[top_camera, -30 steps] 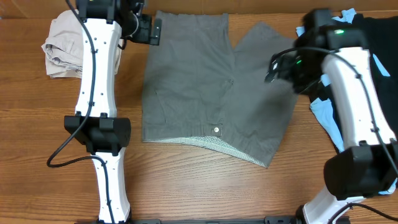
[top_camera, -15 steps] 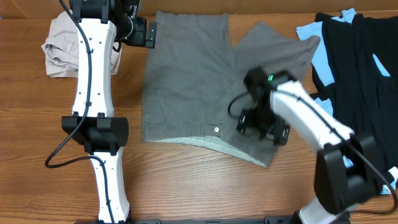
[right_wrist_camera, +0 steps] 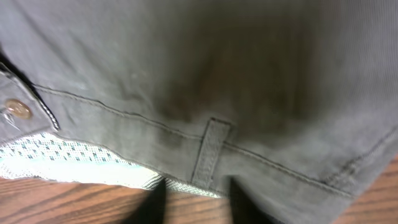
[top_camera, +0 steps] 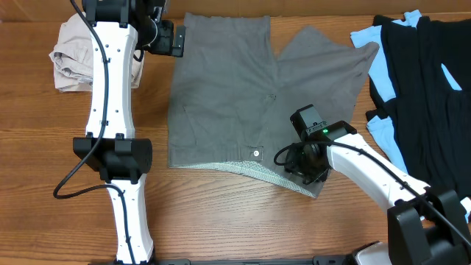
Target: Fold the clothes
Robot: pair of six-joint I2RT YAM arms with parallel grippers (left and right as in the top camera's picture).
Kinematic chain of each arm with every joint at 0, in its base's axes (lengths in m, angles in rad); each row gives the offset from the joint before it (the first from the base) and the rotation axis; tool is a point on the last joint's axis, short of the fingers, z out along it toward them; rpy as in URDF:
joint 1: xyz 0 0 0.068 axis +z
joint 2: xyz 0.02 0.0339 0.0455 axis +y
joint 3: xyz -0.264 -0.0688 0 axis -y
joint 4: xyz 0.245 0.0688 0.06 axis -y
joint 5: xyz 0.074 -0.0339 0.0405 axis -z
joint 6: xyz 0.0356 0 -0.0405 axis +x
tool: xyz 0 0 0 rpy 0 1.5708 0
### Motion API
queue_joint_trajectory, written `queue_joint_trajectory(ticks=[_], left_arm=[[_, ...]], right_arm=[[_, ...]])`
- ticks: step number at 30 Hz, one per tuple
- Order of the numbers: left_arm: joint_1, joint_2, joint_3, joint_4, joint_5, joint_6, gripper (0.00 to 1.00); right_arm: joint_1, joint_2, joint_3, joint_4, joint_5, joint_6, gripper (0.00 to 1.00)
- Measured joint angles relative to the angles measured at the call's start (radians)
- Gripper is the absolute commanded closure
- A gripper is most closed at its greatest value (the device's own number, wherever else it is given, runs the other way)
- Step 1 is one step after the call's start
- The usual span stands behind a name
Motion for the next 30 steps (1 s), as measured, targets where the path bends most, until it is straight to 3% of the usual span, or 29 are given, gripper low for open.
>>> queue_joint_trajectory(ticks=[16, 24, 30], left_arm=[[0.000, 0.000, 0.000, 0.072, 0.000, 0.000, 0.00], [0.000, 0.000, -0.016, 0.130, 0.000, 0.000, 0.00], [0.000, 0.000, -0.107, 0.216, 0.000, 0.000, 0.00]], right_arm=[[-0.166, -0.002, -0.139, 0.021, -0.064, -0.006, 0.96], [-0.348, -0.002, -0.146, -0.058, -0.088, -0.028, 0.96], [-0.570, -0.002, -0.151, -0.092, -0.113, -0.119, 0.96]])
